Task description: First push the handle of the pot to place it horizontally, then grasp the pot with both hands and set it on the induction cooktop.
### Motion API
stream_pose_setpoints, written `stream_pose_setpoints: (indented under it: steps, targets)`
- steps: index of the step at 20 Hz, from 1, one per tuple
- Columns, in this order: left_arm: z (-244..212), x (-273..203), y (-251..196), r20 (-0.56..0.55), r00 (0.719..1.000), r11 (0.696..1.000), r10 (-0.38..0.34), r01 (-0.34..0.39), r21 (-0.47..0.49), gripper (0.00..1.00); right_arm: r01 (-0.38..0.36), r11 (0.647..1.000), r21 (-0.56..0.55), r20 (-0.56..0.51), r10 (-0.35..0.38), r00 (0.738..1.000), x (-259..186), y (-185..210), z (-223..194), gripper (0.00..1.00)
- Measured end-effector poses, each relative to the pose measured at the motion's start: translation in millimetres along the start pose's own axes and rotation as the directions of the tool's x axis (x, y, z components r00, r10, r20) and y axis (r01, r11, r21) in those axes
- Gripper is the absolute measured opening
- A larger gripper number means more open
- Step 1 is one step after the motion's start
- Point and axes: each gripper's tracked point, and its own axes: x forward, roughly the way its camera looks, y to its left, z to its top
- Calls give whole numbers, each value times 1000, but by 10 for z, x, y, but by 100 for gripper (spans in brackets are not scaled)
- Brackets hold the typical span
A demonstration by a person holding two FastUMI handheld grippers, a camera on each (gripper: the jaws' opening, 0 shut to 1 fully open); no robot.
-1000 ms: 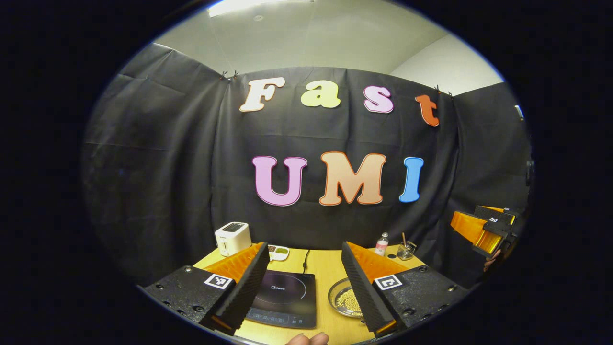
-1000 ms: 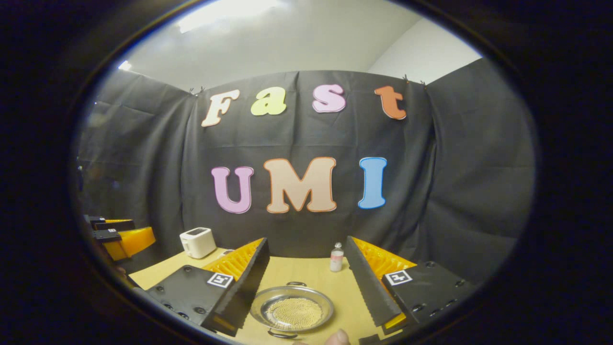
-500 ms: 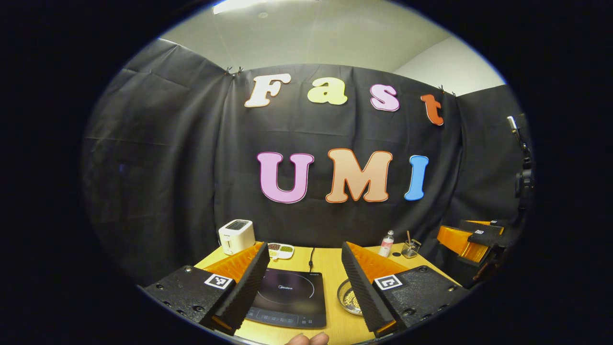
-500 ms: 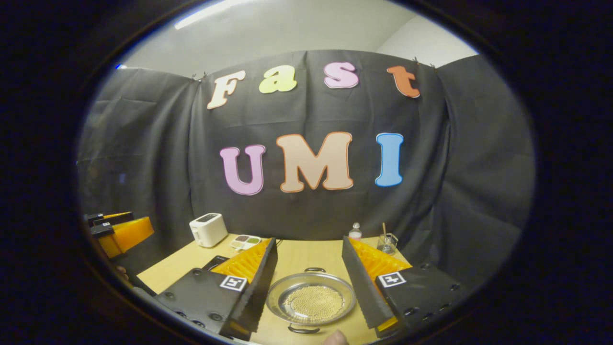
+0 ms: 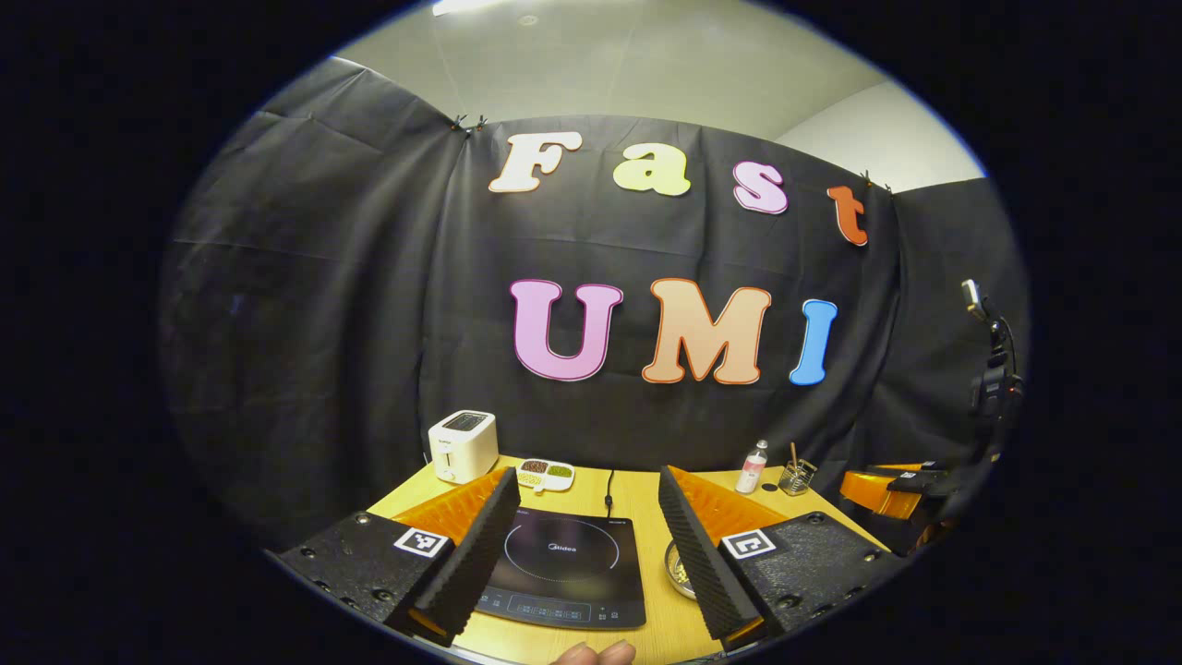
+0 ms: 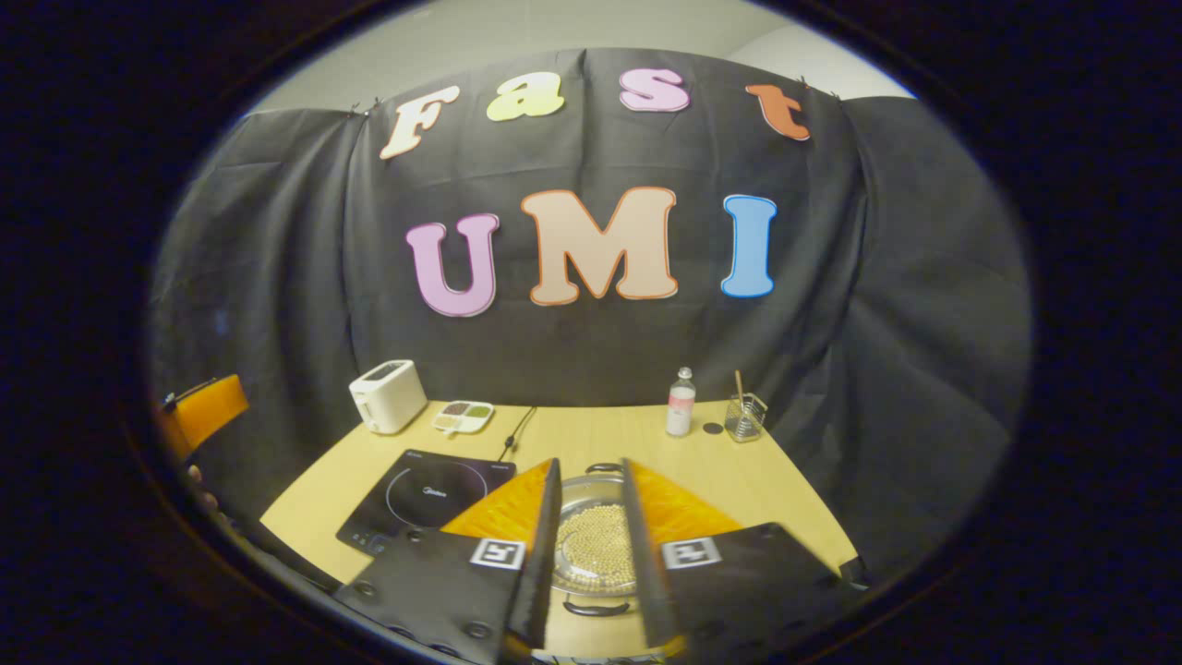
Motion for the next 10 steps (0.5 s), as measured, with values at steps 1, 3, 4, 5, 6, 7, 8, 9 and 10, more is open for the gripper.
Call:
stream_pose_setpoints:
  steps: [1,3,4,5,6,7,8,9,10]
  targets:
    - [0,-7,22,2,1000,1000,3,-3,-9,87,-2,1000,2,-14,2,1000,18,31,-64,25]
    - [-16,-24,87,-2,1000,1000,15,-15,-18,87,-8,1000,4,-57,8,998,127,63,-214,12]
    - [-37,-24,118,-4,1000,1000,23,-23,-20,87,-25,1000,10,-81,26,996,165,105,-298,14]
    - [-34,-33,147,-4,999,999,32,-32,-25,87,-41,999,5,-111,41,993,189,149,-399,12]
    - [-38,-34,160,-4,999,999,40,-40,-32,87,-59,998,-2,-147,58,987,249,175,-521,2]
    - [-60,-34,174,-10,999,998,47,-47,-35,87,-84,996,13,-195,85,977,318,241,-634,9]
    - [-66,-35,182,-12,999,998,52,-52,-36,92,-110,994,30,-252,114,961,329,310,-806,0]
    - [-86,-44,186,-16,998,998,58,-59,-36,92,-143,988,56,-287,153,946,282,366,-934,0]
    - [-78,-53,200,-16,998,997,65,-66,-36,92,-172,982,75,-328,187,926,364,456,-1073,3]
